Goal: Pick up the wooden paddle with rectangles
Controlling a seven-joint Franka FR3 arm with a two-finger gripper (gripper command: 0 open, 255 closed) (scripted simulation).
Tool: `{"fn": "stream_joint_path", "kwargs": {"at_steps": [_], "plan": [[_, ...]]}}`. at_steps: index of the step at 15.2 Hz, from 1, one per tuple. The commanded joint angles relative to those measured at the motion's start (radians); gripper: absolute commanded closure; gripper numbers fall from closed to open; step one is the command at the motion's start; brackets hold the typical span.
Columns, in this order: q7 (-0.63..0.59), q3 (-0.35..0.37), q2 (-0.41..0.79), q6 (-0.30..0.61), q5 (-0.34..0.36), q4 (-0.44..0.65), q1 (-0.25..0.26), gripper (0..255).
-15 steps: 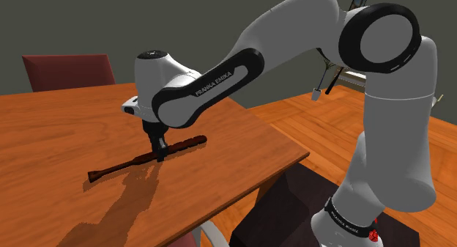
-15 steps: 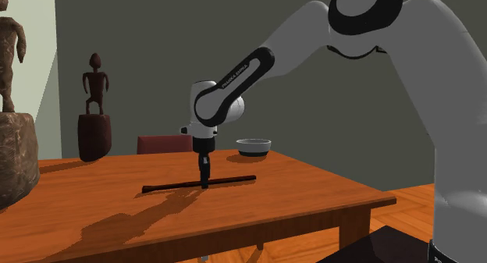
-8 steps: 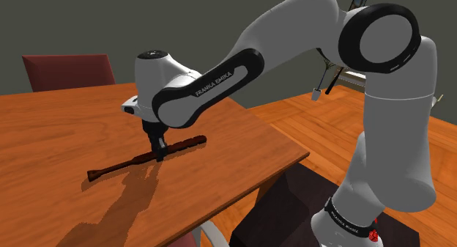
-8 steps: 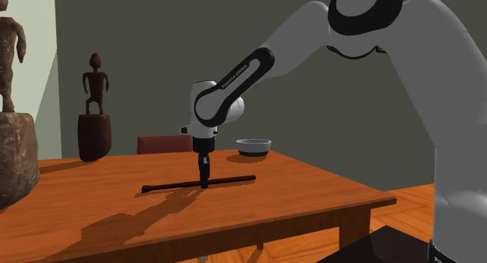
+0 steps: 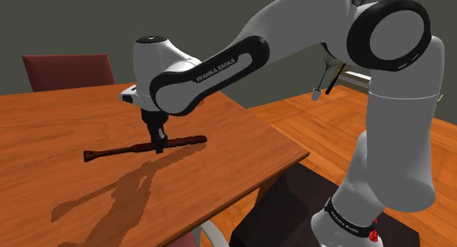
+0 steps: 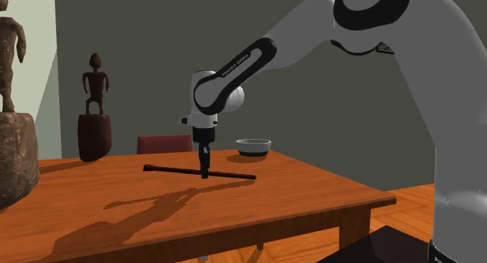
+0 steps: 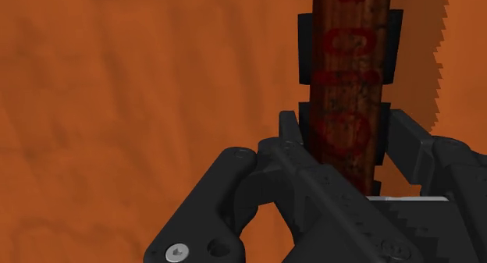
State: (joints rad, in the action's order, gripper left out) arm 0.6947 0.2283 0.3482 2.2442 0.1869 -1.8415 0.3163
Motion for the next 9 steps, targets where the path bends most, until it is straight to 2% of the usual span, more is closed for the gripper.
{"fn": "stream_joint_path", "kwargs": {"at_steps": [1, 9], "plan": [[0.006, 0.002, -0.016, -0.022, -0.007, 0.007, -0.002, 255], [0.020, 0.008, -0.051, -0.092, -0.022, 0.043, -0.005, 255]]}}
